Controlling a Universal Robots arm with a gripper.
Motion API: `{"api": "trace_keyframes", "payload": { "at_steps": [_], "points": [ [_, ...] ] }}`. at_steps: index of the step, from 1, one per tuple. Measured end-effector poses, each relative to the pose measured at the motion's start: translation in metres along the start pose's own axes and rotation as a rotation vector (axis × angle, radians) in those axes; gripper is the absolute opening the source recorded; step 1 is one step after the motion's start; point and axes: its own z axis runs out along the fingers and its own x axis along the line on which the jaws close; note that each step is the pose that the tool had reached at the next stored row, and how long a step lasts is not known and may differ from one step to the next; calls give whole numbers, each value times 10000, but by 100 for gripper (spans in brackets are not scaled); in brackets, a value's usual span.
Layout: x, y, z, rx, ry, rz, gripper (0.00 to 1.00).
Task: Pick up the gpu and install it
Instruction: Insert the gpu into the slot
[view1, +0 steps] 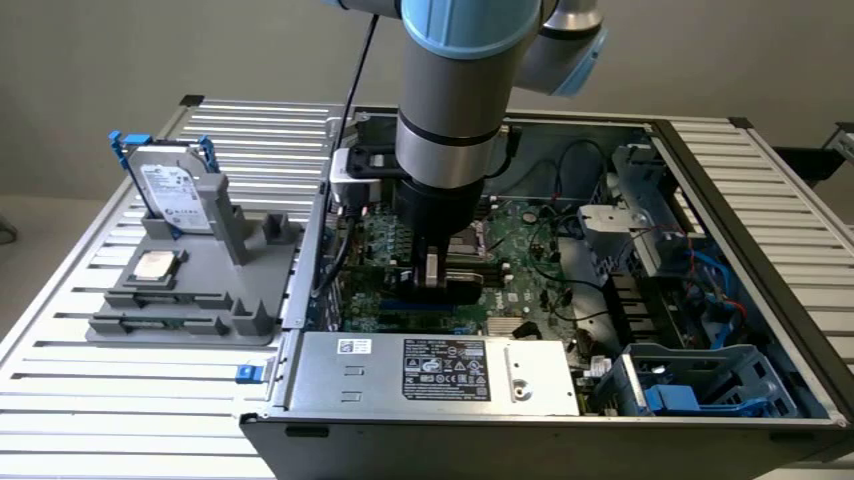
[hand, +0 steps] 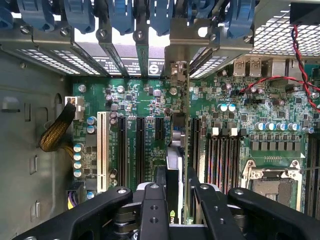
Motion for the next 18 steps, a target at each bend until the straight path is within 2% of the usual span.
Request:
{"api": "trace_keyframes", "payload": {
  "at_steps": [8, 18],
  "points": [
    [0, 0, 1, -2, 2, -60, 26],
    [1, 0, 7, 22, 3, -65, 26]
  ]
}}
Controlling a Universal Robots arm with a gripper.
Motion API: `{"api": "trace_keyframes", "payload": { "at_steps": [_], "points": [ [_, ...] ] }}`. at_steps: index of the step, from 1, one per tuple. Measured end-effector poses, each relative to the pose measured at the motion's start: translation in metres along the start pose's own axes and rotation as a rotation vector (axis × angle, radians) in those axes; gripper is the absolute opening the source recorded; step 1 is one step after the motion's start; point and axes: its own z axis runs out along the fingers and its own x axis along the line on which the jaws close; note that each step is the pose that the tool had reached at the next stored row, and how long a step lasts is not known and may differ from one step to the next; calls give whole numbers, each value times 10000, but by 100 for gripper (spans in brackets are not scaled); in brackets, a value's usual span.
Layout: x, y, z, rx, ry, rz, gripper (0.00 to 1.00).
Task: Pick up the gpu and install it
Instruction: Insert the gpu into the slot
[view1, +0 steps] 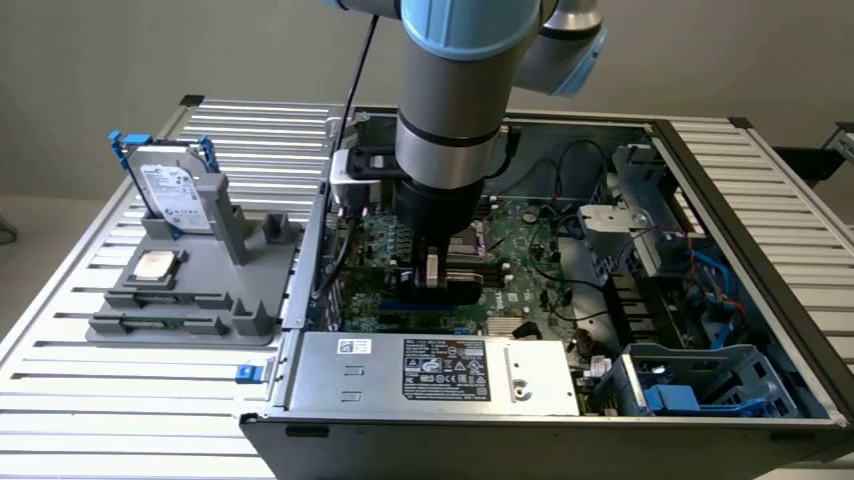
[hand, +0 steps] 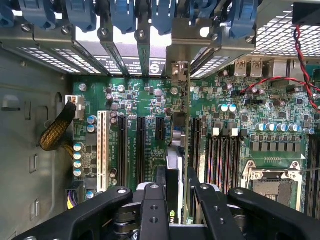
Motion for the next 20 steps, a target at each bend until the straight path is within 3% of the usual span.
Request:
{"api": "trace_keyframes", "payload": {
  "at_steps": [20],
  "points": [
    [3, -3, 51, 16, 3, -48, 26]
  ]
}}
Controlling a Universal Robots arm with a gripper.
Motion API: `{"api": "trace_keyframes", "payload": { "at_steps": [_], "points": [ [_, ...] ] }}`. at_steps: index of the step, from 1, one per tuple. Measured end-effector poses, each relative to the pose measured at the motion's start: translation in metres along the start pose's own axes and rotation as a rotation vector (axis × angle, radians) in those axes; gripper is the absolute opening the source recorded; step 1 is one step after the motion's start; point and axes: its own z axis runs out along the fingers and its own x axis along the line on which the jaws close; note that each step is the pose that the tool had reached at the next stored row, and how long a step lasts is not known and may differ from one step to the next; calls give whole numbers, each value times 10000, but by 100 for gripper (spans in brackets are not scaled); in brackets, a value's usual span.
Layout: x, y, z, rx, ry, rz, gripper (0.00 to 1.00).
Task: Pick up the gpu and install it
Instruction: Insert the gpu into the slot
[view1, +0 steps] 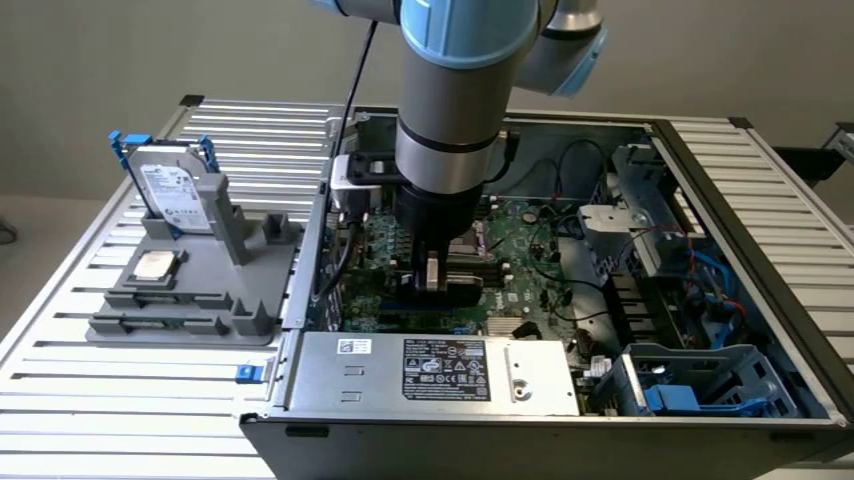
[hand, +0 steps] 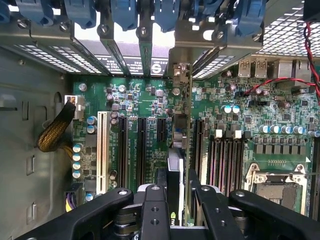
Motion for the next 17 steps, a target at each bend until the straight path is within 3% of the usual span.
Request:
{"api": "trace_keyframes", "payload": {
  "at_steps": [17],
  "points": [
    [-1, -1, 17, -2, 2, -46, 26]
  ]
}}
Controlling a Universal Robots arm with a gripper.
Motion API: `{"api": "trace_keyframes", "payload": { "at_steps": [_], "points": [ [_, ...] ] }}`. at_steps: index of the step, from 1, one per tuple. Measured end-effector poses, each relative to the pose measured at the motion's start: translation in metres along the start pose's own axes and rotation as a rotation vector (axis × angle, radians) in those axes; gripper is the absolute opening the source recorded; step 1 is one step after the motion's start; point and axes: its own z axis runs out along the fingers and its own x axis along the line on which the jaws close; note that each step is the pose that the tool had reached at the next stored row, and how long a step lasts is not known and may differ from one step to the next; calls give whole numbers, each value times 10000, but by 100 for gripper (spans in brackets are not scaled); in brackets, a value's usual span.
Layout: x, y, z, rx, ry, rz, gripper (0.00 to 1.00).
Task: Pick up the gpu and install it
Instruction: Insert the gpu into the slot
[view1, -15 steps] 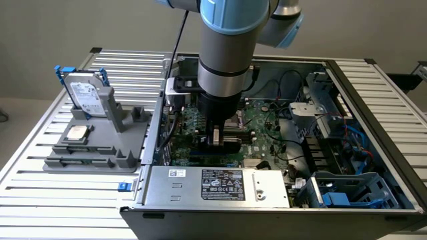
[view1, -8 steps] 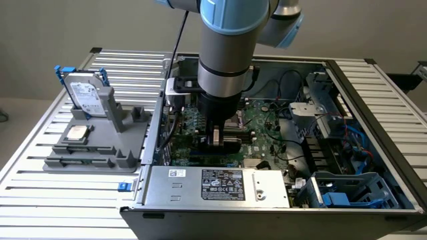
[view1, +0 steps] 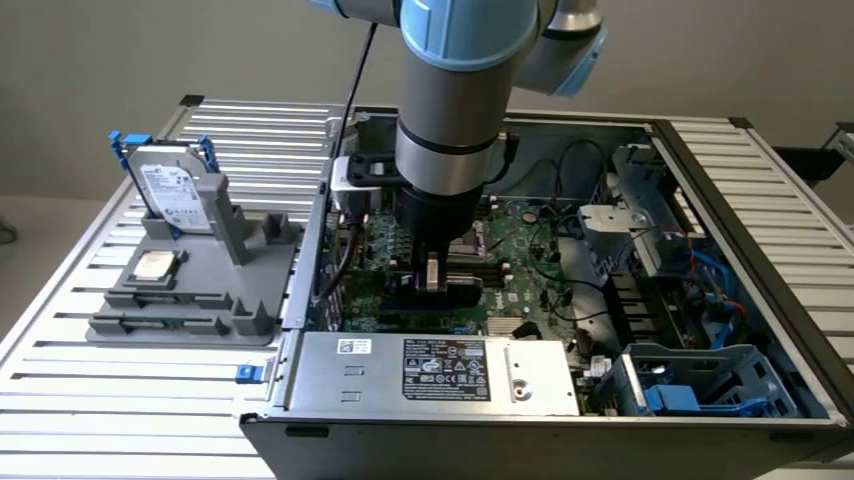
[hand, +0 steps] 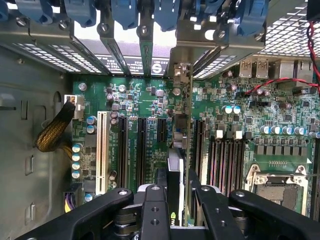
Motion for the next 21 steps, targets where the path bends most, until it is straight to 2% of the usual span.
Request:
{"api": "trace_keyframes", "payload": {
  "at_steps": [21],
  "points": [
    [-8, 9, 50, 0, 1, -5, 26]
  ]
}}
